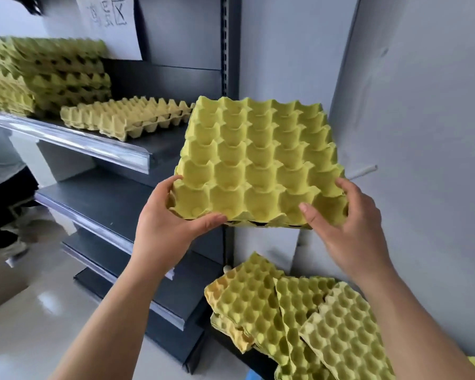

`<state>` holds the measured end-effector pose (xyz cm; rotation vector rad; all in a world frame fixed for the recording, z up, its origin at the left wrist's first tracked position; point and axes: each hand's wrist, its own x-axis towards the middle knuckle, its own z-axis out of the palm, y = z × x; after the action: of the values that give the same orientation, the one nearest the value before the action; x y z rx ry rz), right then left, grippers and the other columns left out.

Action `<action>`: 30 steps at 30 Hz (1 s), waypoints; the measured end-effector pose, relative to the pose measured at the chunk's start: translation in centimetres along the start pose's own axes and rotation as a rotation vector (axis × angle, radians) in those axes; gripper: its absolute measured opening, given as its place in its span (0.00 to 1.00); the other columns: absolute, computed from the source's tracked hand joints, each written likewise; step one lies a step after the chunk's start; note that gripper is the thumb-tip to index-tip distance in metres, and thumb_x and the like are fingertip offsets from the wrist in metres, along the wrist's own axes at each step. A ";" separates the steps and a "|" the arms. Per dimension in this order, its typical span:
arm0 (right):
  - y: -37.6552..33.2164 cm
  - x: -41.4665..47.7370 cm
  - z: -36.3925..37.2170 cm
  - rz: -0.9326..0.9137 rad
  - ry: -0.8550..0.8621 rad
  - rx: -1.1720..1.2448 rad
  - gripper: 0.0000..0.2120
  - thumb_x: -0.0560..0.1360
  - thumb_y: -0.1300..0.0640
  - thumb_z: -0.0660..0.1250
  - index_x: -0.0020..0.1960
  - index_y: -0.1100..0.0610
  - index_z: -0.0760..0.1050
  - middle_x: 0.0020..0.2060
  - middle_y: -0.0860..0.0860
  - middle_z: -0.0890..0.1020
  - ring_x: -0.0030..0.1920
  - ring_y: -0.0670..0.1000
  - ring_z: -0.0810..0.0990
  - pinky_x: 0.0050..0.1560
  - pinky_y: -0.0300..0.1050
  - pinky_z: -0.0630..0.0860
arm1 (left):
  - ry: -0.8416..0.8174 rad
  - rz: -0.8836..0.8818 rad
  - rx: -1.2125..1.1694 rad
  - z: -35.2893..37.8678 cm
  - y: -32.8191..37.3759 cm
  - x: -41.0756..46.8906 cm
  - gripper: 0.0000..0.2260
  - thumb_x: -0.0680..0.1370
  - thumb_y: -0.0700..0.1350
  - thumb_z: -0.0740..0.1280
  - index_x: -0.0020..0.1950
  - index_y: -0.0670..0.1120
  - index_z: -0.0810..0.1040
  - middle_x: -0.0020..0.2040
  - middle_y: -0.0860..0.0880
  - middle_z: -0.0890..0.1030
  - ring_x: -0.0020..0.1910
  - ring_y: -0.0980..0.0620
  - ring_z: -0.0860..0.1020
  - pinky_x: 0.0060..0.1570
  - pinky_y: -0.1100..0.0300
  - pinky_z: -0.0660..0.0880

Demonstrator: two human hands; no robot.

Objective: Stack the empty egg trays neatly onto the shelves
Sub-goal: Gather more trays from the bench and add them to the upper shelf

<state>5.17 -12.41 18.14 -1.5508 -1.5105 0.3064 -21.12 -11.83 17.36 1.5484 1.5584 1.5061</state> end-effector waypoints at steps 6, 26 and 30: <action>-10.0 1.7 8.3 -0.057 0.030 0.074 0.37 0.68 0.35 0.67 0.73 0.46 0.61 0.69 0.51 0.67 0.70 0.52 0.63 0.68 0.53 0.65 | 0.022 0.077 0.010 -11.8 -1.7 6.5 0.45 0.53 0.64 0.79 0.68 0.57 0.70 0.55 0.59 0.80 0.54 0.58 0.80 0.57 0.57 0.76; -24.9 17.1 26.6 -0.003 -0.009 -0.105 0.43 0.67 0.26 0.60 0.72 0.51 0.62 0.65 0.57 0.72 0.66 0.59 0.69 0.64 0.56 0.69 | -0.026 0.103 0.002 -24.1 -9.8 31.8 0.30 0.62 0.60 0.76 0.61 0.54 0.73 0.48 0.59 0.81 0.47 0.64 0.79 0.45 0.70 0.71; -26.1 19.0 29.2 0.023 0.007 -0.154 0.44 0.66 0.24 0.58 0.72 0.50 0.62 0.65 0.57 0.71 0.66 0.60 0.68 0.64 0.58 0.70 | -0.033 0.110 -0.029 -24.2 -11.3 35.8 0.30 0.63 0.60 0.74 0.62 0.52 0.72 0.45 0.59 0.81 0.39 0.69 0.79 0.38 0.74 0.70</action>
<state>-28.92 12.35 29.03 -1.6887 -1.5415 0.2016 -55.90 14.59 26.80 1.6585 1.4472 1.5466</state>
